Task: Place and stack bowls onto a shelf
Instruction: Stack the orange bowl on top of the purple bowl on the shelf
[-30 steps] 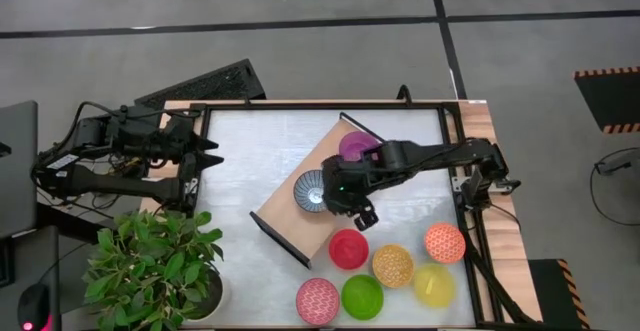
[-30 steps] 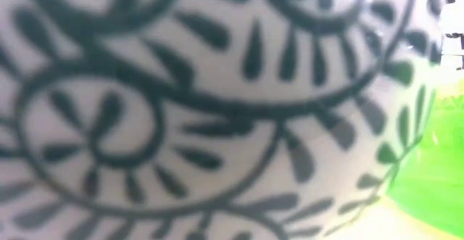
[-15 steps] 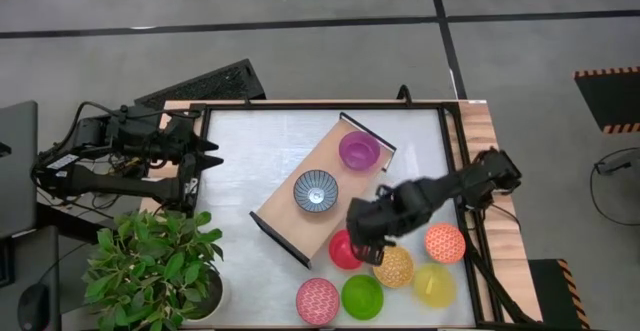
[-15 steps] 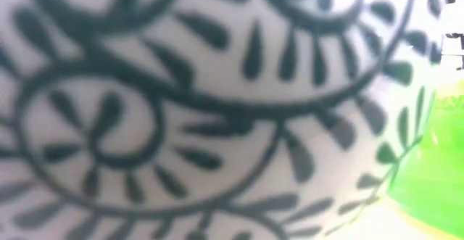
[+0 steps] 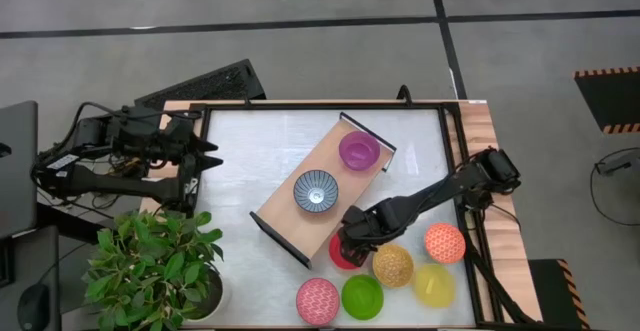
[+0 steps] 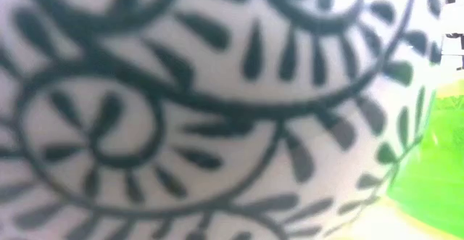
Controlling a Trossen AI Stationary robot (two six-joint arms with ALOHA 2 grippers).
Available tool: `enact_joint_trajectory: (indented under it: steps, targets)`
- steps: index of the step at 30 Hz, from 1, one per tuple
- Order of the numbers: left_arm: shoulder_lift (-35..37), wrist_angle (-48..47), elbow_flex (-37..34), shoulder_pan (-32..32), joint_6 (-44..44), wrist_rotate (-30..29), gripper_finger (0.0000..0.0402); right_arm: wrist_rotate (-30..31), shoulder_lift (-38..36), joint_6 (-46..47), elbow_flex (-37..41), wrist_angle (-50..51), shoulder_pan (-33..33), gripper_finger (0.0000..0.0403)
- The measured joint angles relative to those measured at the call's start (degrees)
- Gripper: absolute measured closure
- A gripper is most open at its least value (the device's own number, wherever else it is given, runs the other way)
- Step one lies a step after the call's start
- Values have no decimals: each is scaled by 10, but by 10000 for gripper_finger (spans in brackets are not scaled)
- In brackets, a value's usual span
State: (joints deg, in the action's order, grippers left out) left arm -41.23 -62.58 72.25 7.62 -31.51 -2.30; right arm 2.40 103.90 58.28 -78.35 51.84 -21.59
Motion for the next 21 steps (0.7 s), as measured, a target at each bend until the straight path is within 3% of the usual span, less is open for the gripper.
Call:
enact_joint_trajectory:
  steps: [10, 13, 18, 21]
  targets:
    - [0, -15, 0, 0, 0, 0, 132, -21, 0, -22, 78, -89, 21, 189]
    - [0, -15, 0, 0, 0, 0, 132, -23, 0, -22, 78, -90, 23, 243]
    - [0, -15, 0, 0, 0, -3, 132, -26, 0, -37, 78, -89, 26, 373]
    - [0, -15, 0, 0, 0, -11, 132, -28, 0, -42, 78, -89, 28, 381]
